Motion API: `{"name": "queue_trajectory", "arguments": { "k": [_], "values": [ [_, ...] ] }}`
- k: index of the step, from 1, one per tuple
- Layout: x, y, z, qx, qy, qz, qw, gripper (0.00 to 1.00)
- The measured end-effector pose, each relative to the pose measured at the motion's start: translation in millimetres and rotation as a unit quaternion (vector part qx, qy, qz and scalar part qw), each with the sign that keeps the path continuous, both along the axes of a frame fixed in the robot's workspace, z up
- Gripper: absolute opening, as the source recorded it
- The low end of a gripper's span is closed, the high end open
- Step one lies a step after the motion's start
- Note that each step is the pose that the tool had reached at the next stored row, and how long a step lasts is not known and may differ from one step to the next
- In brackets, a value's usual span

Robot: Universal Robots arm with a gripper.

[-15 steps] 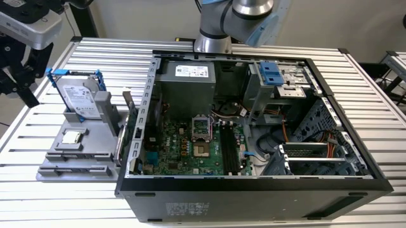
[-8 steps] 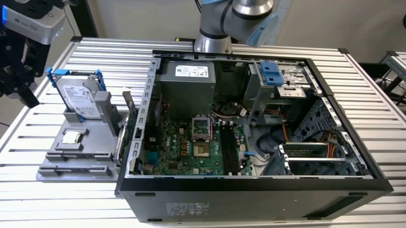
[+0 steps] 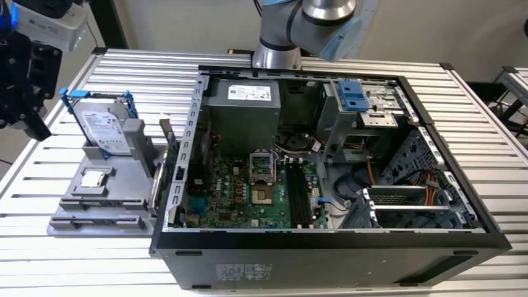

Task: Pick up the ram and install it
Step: 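Pick up the ram and move it above insertion slot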

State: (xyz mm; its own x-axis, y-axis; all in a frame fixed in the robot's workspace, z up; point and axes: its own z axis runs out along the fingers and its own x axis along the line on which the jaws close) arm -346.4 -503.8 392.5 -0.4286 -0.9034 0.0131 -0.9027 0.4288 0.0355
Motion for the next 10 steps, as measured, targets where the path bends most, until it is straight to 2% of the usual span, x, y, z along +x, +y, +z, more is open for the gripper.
{"name": "queue_trajectory", "arguments": {
  "k": [3,5,8,10],
  "values": [
    [0.0,0.0,0.0,0.0000,0.0000,0.024,0.99971,0.00],
    [0.0,0.0,0.0,0.0000,0.0000,0.042,0.99911,0.00],
    [0.0,0.0,-0.1,0.0000,0.0000,0.069,0.99760,0.00],
    [0.0,0.0,-0.2,0.0000,0.0000,0.088,0.99616,0.00]
  ]
}}
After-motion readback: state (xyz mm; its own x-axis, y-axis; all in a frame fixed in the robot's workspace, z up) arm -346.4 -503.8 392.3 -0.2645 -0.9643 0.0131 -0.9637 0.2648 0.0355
